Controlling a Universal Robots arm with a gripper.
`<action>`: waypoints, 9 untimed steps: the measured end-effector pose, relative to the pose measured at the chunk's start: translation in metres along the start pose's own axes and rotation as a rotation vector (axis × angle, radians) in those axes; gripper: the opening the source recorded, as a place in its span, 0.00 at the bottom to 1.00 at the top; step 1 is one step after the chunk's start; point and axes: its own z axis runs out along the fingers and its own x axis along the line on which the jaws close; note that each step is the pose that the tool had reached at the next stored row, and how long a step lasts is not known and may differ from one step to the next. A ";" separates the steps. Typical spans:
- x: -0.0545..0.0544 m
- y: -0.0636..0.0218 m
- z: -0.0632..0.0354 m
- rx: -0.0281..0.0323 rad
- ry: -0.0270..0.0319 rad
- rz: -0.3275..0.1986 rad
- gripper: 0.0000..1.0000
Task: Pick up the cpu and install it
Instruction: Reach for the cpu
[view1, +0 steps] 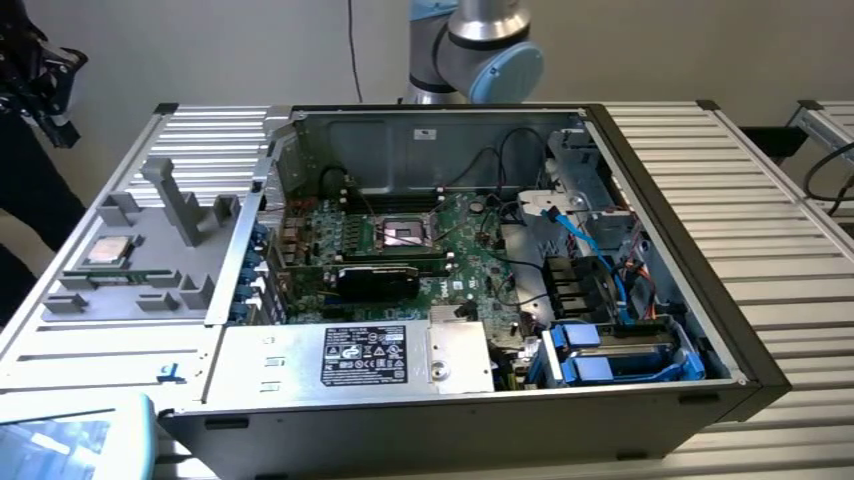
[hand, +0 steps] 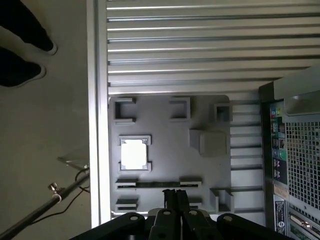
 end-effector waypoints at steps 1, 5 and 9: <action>0.003 0.0012 0.0001 0.0001 0.0001 -0.001 0.12; 0.013 0.0045 0.0003 0.0000 0.0003 -0.008 0.12; 0.024 0.0068 0.0007 -0.0002 0.0004 -0.013 0.12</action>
